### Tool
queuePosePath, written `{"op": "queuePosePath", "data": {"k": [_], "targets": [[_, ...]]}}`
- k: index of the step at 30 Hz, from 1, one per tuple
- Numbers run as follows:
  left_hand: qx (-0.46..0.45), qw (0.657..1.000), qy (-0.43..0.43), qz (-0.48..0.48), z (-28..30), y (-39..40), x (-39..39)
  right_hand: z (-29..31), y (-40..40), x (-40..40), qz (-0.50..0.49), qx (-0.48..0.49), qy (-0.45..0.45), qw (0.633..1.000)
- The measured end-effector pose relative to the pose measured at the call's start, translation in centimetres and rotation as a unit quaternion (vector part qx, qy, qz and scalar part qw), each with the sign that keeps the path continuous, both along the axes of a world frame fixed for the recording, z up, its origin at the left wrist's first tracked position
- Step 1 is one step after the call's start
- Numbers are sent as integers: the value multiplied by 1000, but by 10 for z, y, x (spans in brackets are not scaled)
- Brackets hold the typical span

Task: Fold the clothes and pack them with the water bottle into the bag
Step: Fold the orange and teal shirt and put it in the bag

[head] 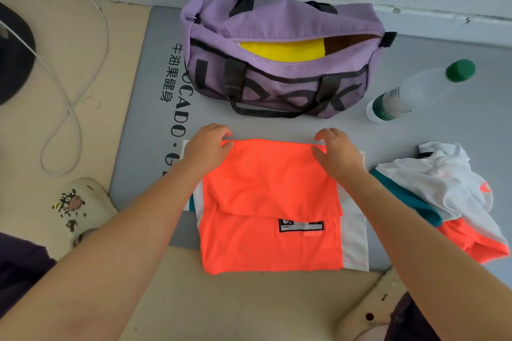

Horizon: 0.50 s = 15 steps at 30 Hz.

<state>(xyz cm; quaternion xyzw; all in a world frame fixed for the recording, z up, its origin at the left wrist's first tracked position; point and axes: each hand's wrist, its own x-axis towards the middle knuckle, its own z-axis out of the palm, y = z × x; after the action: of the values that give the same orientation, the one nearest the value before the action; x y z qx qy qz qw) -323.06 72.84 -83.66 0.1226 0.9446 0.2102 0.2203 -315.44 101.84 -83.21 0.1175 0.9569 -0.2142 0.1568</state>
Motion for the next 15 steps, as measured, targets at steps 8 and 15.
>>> {"op": "queuePosePath", "data": {"k": [8,15], "targets": [[-159,984,-75,-30,-13,-1,-16,-18,-3,-3,-15,71,-108,991],[18,990,-139,-30,1,-2,-21,-1,15,-5,57,29,-60,996]]}}
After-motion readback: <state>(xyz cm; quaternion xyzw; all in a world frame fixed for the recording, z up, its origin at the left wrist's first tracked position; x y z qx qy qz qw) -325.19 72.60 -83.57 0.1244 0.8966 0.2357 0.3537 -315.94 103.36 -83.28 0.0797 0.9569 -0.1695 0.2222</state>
